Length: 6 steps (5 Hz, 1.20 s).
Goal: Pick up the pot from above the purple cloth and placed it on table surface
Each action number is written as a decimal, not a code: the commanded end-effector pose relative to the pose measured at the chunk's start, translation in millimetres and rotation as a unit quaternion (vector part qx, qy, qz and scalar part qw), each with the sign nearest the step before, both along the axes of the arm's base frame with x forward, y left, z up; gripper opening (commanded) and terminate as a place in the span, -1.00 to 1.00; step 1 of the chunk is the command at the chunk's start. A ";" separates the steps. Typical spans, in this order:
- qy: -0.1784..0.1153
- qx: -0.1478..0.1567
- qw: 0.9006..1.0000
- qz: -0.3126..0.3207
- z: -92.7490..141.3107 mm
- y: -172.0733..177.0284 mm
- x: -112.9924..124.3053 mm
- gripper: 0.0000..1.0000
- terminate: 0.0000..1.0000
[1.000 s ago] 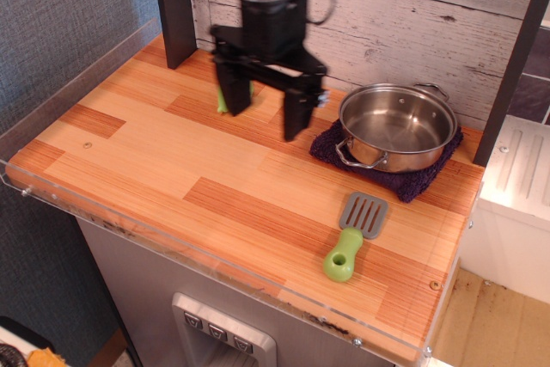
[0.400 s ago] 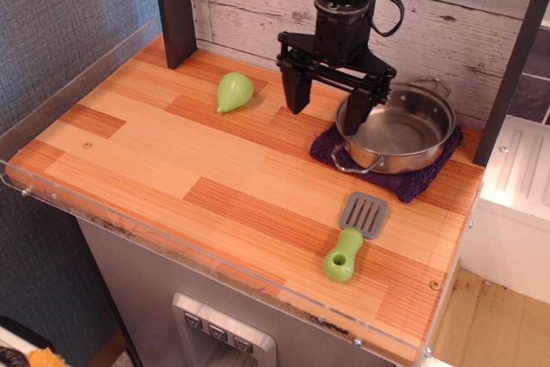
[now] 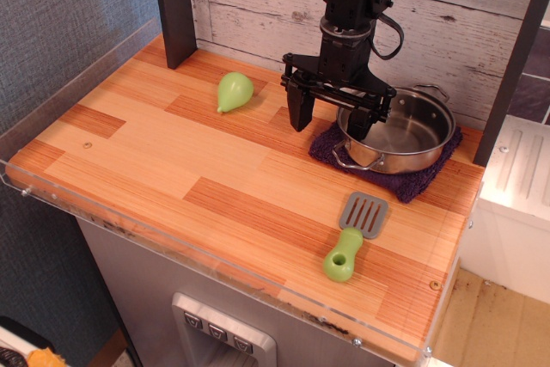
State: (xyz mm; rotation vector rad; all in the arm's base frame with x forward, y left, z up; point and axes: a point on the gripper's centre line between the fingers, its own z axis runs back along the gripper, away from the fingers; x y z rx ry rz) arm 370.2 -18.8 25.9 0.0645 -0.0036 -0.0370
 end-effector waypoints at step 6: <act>-0.062 -0.037 0.996 0.048 109.5 67.1 -56.6 -1.00 -1.00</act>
